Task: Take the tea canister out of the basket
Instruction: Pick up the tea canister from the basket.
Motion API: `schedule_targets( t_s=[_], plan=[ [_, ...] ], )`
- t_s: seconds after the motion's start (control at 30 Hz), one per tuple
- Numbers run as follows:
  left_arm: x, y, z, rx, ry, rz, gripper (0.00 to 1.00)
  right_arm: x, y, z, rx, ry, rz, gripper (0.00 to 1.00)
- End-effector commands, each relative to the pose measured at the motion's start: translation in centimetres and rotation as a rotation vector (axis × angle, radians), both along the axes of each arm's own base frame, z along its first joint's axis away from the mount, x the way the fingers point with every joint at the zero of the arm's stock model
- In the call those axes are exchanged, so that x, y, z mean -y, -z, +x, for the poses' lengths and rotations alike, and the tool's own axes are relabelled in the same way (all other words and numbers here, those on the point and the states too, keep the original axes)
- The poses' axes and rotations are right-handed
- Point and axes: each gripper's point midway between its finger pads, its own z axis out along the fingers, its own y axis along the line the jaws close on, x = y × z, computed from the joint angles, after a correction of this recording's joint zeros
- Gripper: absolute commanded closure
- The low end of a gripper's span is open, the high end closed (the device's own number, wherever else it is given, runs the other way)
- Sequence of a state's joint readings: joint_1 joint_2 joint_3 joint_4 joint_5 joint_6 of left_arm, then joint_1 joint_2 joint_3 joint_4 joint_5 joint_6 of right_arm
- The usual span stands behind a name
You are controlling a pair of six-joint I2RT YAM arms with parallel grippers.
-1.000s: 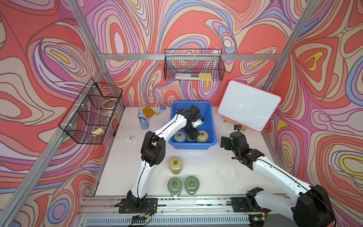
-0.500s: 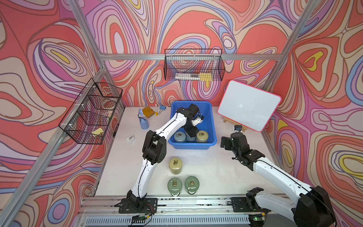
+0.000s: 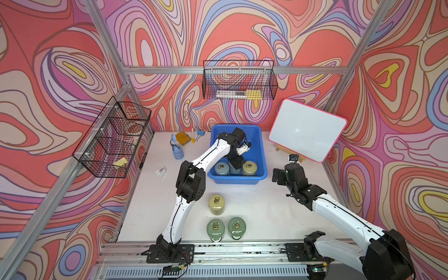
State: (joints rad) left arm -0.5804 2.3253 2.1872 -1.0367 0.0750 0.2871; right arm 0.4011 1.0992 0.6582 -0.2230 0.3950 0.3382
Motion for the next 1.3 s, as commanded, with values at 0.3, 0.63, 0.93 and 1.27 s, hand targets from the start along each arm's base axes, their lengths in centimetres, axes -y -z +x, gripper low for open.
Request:
schedule_targets(
  t_s=[0.3,0.63,0.93,1.27],
  plan=[
    [-1.3,3.1,-0.2,-0.073,-0.037,0.052,0.13,0.2,-0.2,-0.2,0.013,0.003,0.013,0.02],
    [-1.2,1.7,0.3,-0.037,-0.042,0.033,0.39,0.1,-0.2,-0.2,0.014,-0.003,0.013,0.02],
    [-1.1,-1.1,1.2,0.041,-0.065,0.0,0.55,-0.1,-0.1,-0.2,0.011,-0.008,0.018,0.02],
    [-1.3,-6.2,1.7,0.128,-0.089,-0.036,0.56,-0.1,0.0,-0.1,0.008,-0.011,0.018,0.02]
  ],
)
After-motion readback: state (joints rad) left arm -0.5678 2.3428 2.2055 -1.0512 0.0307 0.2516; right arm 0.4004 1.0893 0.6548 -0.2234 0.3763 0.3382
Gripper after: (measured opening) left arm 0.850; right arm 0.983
